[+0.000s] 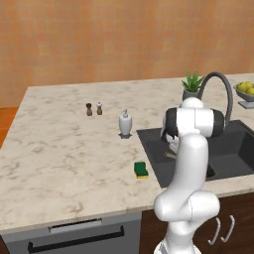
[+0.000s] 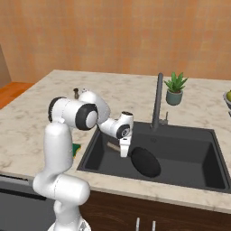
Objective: Pick the pan and sponge and place them into the sink. Then turn on the water.
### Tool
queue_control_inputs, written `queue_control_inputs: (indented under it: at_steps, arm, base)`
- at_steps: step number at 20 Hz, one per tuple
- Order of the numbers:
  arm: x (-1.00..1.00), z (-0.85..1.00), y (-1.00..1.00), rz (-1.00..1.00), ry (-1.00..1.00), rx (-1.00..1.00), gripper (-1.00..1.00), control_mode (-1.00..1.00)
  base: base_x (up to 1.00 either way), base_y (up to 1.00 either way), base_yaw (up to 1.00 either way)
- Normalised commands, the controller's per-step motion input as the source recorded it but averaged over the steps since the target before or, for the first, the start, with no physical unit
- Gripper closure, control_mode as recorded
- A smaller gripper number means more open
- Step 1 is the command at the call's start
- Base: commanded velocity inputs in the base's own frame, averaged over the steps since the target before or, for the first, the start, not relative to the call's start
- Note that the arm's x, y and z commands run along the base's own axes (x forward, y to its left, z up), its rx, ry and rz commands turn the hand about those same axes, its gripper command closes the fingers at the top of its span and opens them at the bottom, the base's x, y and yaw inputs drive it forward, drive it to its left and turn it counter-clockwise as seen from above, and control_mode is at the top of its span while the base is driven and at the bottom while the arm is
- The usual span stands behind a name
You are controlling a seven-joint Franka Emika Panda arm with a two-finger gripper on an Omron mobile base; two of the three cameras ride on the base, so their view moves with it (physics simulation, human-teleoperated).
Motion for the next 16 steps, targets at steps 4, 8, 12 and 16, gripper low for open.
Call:
queue_control_inputs:
  at_steps: [4, 8, 12, 16]
  arm:
    - [0.17, -0.83, -0.04, 0.0, -0.06, 0.0, 1.0, -1.0]
    - [0.18, -0.52, -0.16, 0.0, -0.01, 0.02, 1.0, -1.0]
    - [0.25, -0.37, -0.07, 0.0, 0.0, 0.01, 1.0, -1.0]
    - [0.44, -0.19, 0.0, 0.02, 0.0, 0.0, -1.0, -1.0]
  base:
    - [0.0, 0.0, 0.0]
    - [0.0, 0.0, 0.0]
    - [0.0, 0.0, 0.0]
    - [0.0, 0.0, 0.0]
